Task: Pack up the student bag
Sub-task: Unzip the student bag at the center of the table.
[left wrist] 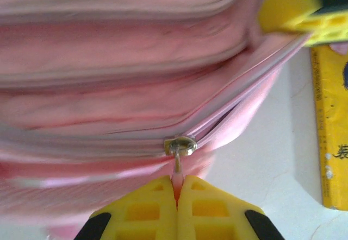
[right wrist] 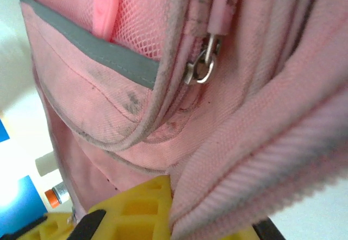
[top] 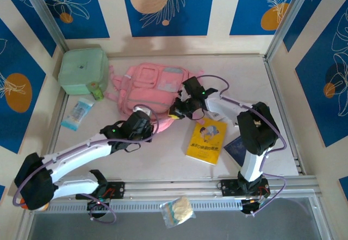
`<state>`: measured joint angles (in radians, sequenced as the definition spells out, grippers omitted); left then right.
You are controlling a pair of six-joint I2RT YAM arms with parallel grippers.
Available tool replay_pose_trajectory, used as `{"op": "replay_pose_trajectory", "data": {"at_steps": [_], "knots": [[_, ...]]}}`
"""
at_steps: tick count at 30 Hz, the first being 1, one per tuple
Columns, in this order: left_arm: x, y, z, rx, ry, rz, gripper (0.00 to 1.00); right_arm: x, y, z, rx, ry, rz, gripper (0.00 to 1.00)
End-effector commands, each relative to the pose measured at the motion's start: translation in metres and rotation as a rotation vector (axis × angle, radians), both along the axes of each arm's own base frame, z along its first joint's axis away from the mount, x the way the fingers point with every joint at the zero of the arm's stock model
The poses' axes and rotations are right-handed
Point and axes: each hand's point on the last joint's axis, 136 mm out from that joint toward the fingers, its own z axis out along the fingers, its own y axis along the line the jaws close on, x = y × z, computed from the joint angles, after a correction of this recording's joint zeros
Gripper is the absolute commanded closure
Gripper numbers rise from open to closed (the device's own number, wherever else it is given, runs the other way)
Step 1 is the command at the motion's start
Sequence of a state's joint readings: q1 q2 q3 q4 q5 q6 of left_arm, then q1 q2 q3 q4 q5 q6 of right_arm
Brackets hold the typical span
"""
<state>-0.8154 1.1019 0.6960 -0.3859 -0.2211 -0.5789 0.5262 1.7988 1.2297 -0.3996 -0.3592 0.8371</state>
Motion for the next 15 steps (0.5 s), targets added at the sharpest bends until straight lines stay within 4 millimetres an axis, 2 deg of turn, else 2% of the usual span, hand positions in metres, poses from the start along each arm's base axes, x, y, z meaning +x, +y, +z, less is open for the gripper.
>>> {"op": "replay_pose_trajectory", "data": {"at_steps": [1, 3, 5, 8, 9, 11, 12, 15], "knots": [[-0.019, 0.04, -0.028, 0.059, 0.093, 0.077, 1.0, 0.04, -0.04, 0.03, 0.01, -0.14, -0.025, 1.0], [-0.02, 0.048, -0.033, 0.043, 0.121, 0.093, 1.0, 0.053, -0.053, 0.033, 0.039, -0.127, -0.061, 1.0], [-0.017, 0.048, -0.031, 0.022, 0.137, 0.087, 1.0, 0.059, -0.054, 0.037, 0.049, -0.132, -0.053, 1.0], [-0.012, 0.031, -0.019, -0.046, 0.116, 0.032, 1.0, 0.055, -0.049, 0.039, 0.042, -0.129, -0.023, 0.92], [-0.01, 0.025, -0.015, -0.074, 0.105, 0.016, 1.0, 0.051, -0.048, 0.039, 0.047, -0.123, -0.02, 0.84], [-0.005, 0.018, -0.008, -0.099, 0.091, 0.007, 1.0, 0.043, -0.05, 0.039, 0.04, -0.096, -0.038, 0.6], [-0.002, 0.015, -0.006, -0.102, 0.088, 0.005, 1.0, 0.037, -0.055, 0.038, 0.027, -0.075, -0.058, 0.52], [0.004, 0.008, -0.001, -0.112, 0.081, -0.006, 1.0, 0.015, -0.063, 0.033, 0.022, -0.008, -0.12, 0.38]]}}
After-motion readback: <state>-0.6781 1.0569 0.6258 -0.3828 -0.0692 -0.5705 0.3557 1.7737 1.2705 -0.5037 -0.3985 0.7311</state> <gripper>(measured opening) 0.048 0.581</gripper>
